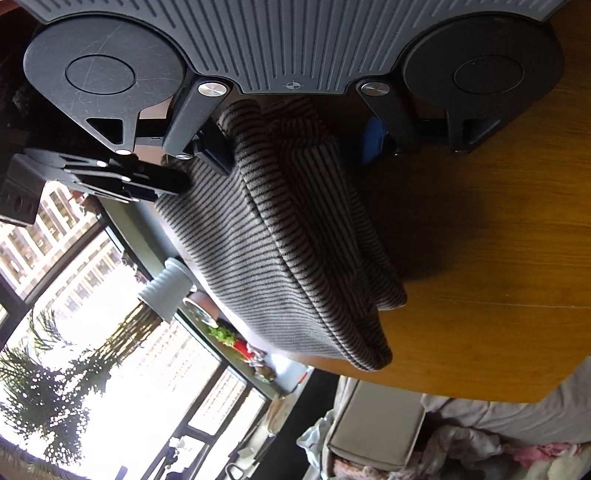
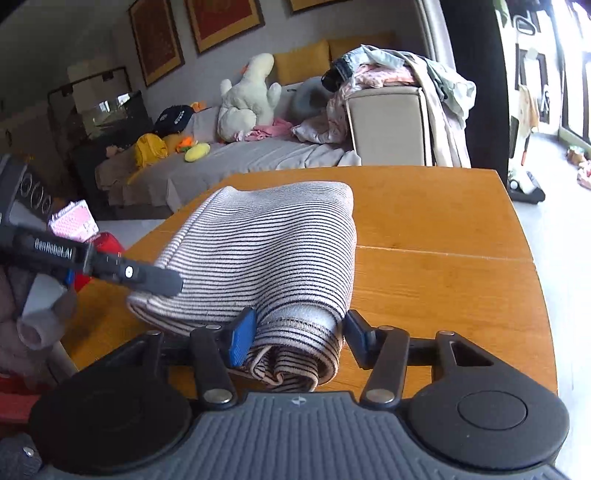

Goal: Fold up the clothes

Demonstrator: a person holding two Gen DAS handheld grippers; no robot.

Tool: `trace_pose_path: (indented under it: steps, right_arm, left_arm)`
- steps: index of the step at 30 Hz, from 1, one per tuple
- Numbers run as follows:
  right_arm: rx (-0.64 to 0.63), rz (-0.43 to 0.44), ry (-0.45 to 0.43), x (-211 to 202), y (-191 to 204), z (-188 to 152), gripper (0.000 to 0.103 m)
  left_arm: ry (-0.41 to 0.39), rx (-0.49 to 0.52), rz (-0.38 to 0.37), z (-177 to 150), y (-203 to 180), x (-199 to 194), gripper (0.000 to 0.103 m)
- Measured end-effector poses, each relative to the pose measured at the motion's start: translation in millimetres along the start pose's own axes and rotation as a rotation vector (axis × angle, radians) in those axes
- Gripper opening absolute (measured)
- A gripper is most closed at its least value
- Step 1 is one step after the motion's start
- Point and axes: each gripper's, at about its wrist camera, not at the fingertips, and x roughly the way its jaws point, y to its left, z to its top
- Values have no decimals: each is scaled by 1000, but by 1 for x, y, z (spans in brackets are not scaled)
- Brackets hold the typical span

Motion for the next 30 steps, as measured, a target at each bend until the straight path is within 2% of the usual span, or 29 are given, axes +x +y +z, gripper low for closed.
trace_pose_path:
  steps: [3,4,6,8,11,14,16,17,18,19,24,27,30]
  right_arm:
    - [-36,25,-6,-4,-4,13,57]
    - [-9,45,-17,-7,-11,22,59]
    - [49,89,-35,-12,-26,39,88]
    - [115,142,-17,-7,-42,56,95]
    - [183,178,66,18,-62,67,95]
    - [237,192,189,52,-72,57,95]
    - [271,229,241,65,-74,47,94]
    - [283,263,243,68,-73,43,88]
    - [293,296,248,72,-72,41,73]
    - [299,319,257,76,-68,43,70]
    - [211,277,222,109,-47,74,65]
    - [197,278,189,145,-38,99,63]
    - [161,266,153,186,-25,121,62]
  left_arm:
    - [14,-39,11,17,-1,3,86]
    - [27,-46,28,21,-1,7,86]
    - [73,-75,54,24,2,17,86]
    - [113,-113,43,23,7,24,86]
    - [134,-141,17,19,10,29,86]
    - [126,-136,0,17,11,29,84]
    - [118,-131,-12,14,12,29,79]
    - [109,-125,-20,12,13,28,78]
    - [100,-116,-27,11,13,27,74]
    - [91,-109,-36,9,14,27,72]
    - [50,-96,-81,11,26,29,66]
    - [5,-108,-62,26,48,28,65]
    - [-53,-101,-10,48,74,26,65]
